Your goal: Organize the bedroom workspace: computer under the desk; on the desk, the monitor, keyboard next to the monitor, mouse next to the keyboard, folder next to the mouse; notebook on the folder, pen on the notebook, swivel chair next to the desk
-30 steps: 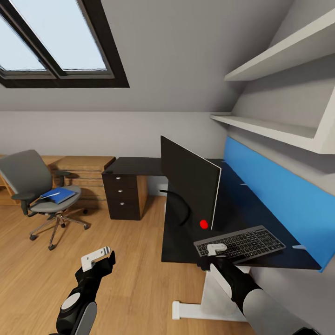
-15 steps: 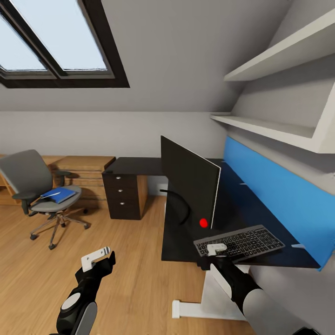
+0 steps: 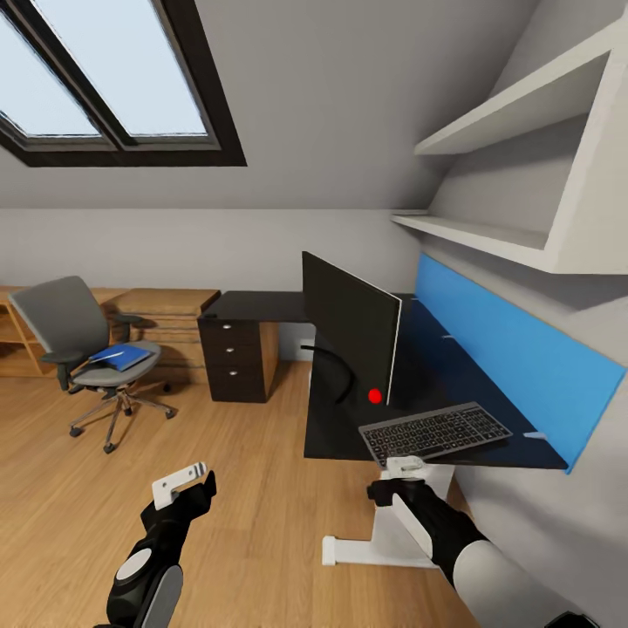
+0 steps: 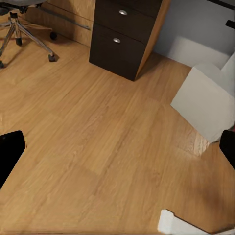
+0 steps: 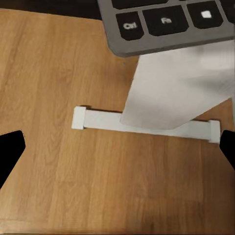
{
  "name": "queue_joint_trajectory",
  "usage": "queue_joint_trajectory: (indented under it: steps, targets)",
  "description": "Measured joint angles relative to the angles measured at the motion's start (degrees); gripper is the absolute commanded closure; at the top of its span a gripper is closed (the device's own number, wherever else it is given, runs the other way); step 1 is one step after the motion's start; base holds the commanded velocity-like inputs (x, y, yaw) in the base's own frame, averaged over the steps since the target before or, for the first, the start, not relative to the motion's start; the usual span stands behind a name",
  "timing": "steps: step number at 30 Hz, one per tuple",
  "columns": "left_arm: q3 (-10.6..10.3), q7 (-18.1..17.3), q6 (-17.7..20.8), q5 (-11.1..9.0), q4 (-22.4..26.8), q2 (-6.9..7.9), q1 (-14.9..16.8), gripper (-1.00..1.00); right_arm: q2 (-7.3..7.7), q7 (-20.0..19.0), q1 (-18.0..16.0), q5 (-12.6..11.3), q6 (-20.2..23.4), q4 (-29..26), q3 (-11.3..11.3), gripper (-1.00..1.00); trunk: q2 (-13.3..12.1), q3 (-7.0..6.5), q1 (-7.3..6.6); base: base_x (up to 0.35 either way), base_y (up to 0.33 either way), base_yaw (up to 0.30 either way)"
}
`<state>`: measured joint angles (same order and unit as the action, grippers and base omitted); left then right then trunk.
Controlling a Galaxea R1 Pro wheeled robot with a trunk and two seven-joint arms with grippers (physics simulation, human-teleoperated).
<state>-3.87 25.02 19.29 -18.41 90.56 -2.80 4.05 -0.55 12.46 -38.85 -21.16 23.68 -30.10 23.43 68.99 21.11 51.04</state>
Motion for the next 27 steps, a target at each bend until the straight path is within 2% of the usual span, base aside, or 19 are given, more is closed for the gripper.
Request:
queue_joint_trajectory:
  steps: [3,6,12,23,27]
  targets:
    - [0.10,0.64,0.60,-0.15,0.96,-0.45,-0.75,-1.00,-0.98,-0.26,-0.97,-0.17,0.95,-0.82,0.22,-1.00,0.01,0.00,0.00,0.000,0.000,0.000]
    - [0.07,0.85,1.14,-0.21,1.77,-0.57,-1.00,-1.00,-1.02,-0.34,-1.27,-0.22,1.92,-0.91,0.29,-1.00,0.01,0.00,0.00,0.000,0.000,0.000]
    - [-0.39,1.12,1.72,-0.02,2.23,-0.10,-1.25,-1.00,-0.06,-0.49,-1.42,-0.36,3.86,-0.50,0.43,-1.00,0.00,0.00,0.00,0.000,0.000,0.000]
    - [-0.76,1.24,1.65,-0.01,2.26,-0.11,-1.28,-1.00,0.25,-0.51,-1.37,-0.37,6.12,-0.25,0.38,-1.00,0.00,0.00,0.00,0.000,0.000,0.000]
    - [-0.75,1.25,1.63,0.00,2.26,-0.11,-1.28,-1.00,0.81,-0.57,-1.36,-0.42,6.13,-0.23,0.38,-1.00,1.59,0.72,0.87,0.000,0.000,0.000]
